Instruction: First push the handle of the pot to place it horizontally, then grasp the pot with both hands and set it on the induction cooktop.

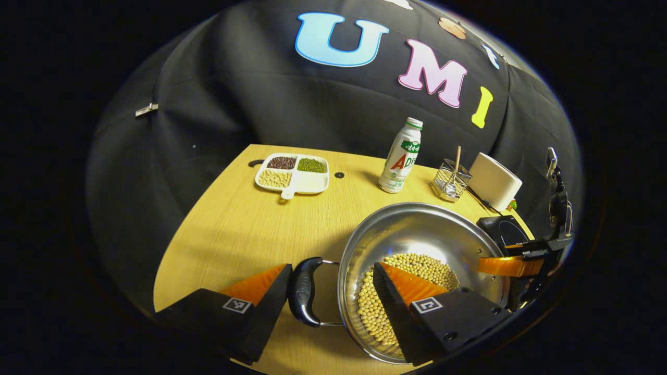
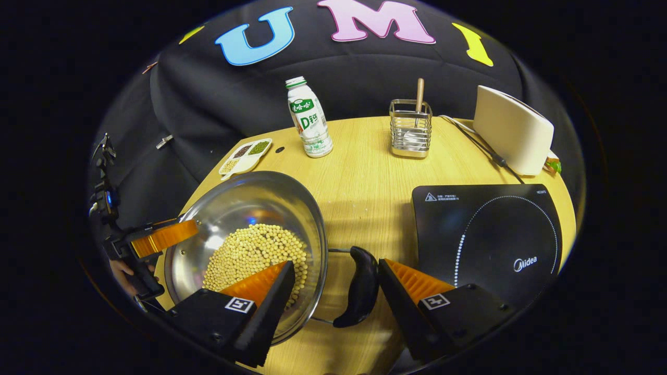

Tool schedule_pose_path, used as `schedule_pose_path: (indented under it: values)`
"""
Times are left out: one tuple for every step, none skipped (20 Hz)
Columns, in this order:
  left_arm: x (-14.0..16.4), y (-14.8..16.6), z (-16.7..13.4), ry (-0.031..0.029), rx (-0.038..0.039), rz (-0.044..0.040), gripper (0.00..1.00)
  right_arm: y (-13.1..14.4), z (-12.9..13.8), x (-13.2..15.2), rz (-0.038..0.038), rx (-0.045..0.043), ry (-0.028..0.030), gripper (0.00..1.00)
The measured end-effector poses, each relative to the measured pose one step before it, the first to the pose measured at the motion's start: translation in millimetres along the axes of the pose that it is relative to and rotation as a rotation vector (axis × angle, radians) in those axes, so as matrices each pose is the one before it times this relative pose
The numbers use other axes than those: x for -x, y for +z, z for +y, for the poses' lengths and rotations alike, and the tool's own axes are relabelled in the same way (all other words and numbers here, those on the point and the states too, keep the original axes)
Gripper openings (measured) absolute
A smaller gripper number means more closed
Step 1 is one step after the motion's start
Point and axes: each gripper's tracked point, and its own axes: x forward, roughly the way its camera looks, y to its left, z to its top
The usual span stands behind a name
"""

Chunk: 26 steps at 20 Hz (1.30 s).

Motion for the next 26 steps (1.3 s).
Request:
schedule_pose_path:
  values:
    - [-4.28, -1.92, 0.62, -0.00257, 0.00242, 0.00773, 0.95, -2.19, 1.79, -3.39, 0.00822, -0.00278, 0.00506, 0.99]
    - [-4.80, -3.09, 3.72, 0.00429, -0.00267, 0.00975, 0.95, -2.10, 1.77, -3.25, 0.00967, -0.00155, 0.00525, 0.99]
    - [-4.07, -2.69, 3.28, 0.00230, -0.00356, 0.01036, 0.95, -1.12, 1.23, -2.66, 0.00341, -0.00107, 0.00129, 0.99]
    - [-2.69, -3.34, 2.08, 0.00076, -0.00407, 0.01457, 0.94, 0.33, -0.37, -1.91, -0.00266, 0.00053, -0.00812, 1.00]
    - [-2.62, -2.13, 0.90, 0.00254, -0.00150, 0.01081, 0.94, -0.38, -0.21, -2.87, -0.00239, 0.00293, -0.00677, 0.99]
    - [0.21, -2.53, -0.04, -0.00598, 0.00128, 0.01150, 0.94, 0.53, 1.37, -1.30, -0.00204, -0.00241, -0.00104, 0.99]
    - [-2.66, -2.00, -0.87, -0.00491, 0.00153, 0.00797, 0.93, -1.88, 0.66, -2.33, 0.00472, -0.00269, -0.00254, 0.99]
    - [-1.47, -1.99, 0.42, -0.00344, 0.00205, 0.00879, 0.91, -1.57, -0.54, -2.15, 0.00702, -0.00126, -0.00385, 0.95]
    - [-1.56, -2.18, -0.03, -0.00476, 0.00081, 0.00669, 0.86, -0.66, -3.02, -1.97, 0.00349, 0.00411, -0.01560, 0.95]
    - [-0.24, -1.16, -0.08, -0.00224, 0.00110, 0.00526, 0.83, 0.75, -3.31, -1.53, -0.00187, 0.00535, -0.01178, 0.93]
    - [-0.97, -0.63, -0.94, -0.00345, 0.00130, 0.00311, 0.75, -0.55, -2.44, -0.39, 0.00129, 0.00247, -0.00998, 0.89]
    - [-0.76, -1.03, -1.55, -0.00367, 0.00165, 0.00443, 0.73, 0.77, -0.97, -0.27, -0.00090, 0.00000, -0.00362, 0.83]
    - [0.48, -0.59, 1.27, 0.00383, 0.00005, 0.00376, 0.69, -0.60, -0.18, -0.61, -0.00028, 0.00072, -0.00131, 0.81]
    - [-0.26, 0.08, 2.19, 0.00636, -0.00199, 0.00290, 0.67, -0.61, -0.21, -0.33, 0.00179, 0.00502, -0.00330, 0.80]
    - [-0.46, 0.16, -0.56, 0.00026, 0.00227, 0.00035, 0.66, 0.32, -5.62, 0.37, -0.00222, 0.01674, -0.02357, 0.80]
    - [-0.03, -1.10, 0.30, 0.00026, 0.00087, 0.00599, 0.66, 0.58, -0.51, -2.38, 0.00123, 0.00177, 0.00294, 0.72]
    - [1.67, -1.28, -0.31, 0.00192, 0.00027, 0.00118, 0.66, -1.53, 1.16, 2.31, 0.00278, -0.00318, 0.00021, 0.74]
    - [0.20, -0.18, 1.60, 0.00364, 0.00454, 0.00240, 0.66, 0.30, 0.85, -0.98, 0.00057, -0.00200, -0.00042, 0.74]
    - [0.21, -2.18, 0.23, 0.00361, 0.00353, 0.00610, 0.65, 0.68, -0.45, 1.36, 0.00021, -0.00387, -0.00025, 0.73]
    - [2.20, 0.67, 0.93, 0.00190, 0.00366, -0.00137, 0.64, -1.90, 0.64, -0.51, 0.01172, -0.00766, -0.00190, 0.67]
    - [1.08, -0.80, -0.16, 0.00337, 0.00277, 0.00348, 0.64, -0.80, 0.09, -0.08, 0.00566, -0.01735, -0.00222, 0.71]
    - [0.90, -1.25, 0.27, 0.00272, 0.00207, 0.00451, 0.64, -0.51, -0.80, -0.17, 0.00276, -0.02019, 0.00063, 0.70]
    - [-0.04, -1.22, 0.88, 0.00396, 0.00198, 0.00618, 0.63, 1.01, 2.33, 1.77, 0.00009, -0.01141, 0.00287, 0.65]
    - [1.36, -1.88, 0.31, 0.00198, 0.00184, 0.00431, 0.63, -0.90, 0.93, -2.59, 0.00166, 0.00647, 0.00158, 0.66]
    - [1.10, -0.69, 0.98, 0.00326, 0.00506, 0.00337, 0.62, 0.54, 0.57, 4.09, -0.00224, 0.01025, 0.00066, 0.66]
    - [3.69, -1.32, 0.93, 0.00027, 0.01637, 0.00173, 0.61, -2.32, 0.40, 1.76, 0.00213, 0.00741, 0.00130, 0.65]
